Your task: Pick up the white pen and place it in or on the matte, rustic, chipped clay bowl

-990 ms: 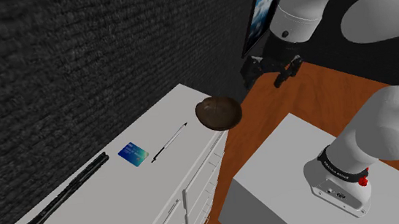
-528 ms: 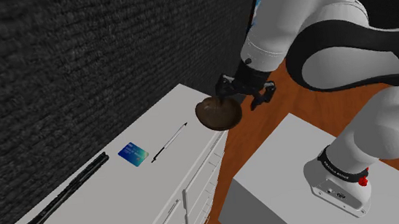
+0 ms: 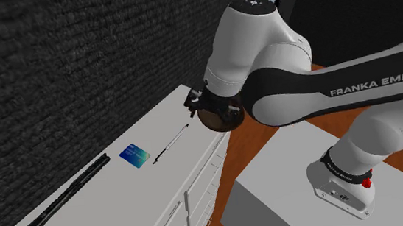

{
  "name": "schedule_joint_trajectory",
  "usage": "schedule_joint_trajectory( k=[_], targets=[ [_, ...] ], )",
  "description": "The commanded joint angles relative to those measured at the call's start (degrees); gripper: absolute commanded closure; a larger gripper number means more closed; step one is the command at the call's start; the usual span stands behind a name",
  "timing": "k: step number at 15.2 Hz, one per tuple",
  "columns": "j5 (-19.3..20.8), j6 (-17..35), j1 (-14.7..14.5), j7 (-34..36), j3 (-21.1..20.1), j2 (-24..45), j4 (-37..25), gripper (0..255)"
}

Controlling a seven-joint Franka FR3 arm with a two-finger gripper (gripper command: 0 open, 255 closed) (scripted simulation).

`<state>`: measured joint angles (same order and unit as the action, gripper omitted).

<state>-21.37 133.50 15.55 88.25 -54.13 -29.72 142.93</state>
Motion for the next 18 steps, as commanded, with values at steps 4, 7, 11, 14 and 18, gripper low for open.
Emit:
schedule_joint_trajectory(
  k=[4, 7, 11, 14, 18],
  targets=[
    [7.94, 7.78, 17.45, 17.64, -18.66, 10.34, -7.02, 0],
    [11.53, 10.04, 28.04, 23.18, -29.23, 13.14, -9.32, 0],
    [12.47, 13.04, 37.45, 23.85, -38.63, 14.10, -9.06, 0],
    [11.25, 14.78, 43.74, 22.99, -44.91, 13.45, -9.06, 0],
    [11.09, 14.76, 43.70, 22.88, -44.86, 13.36, -9.07, 0]
  ],
)
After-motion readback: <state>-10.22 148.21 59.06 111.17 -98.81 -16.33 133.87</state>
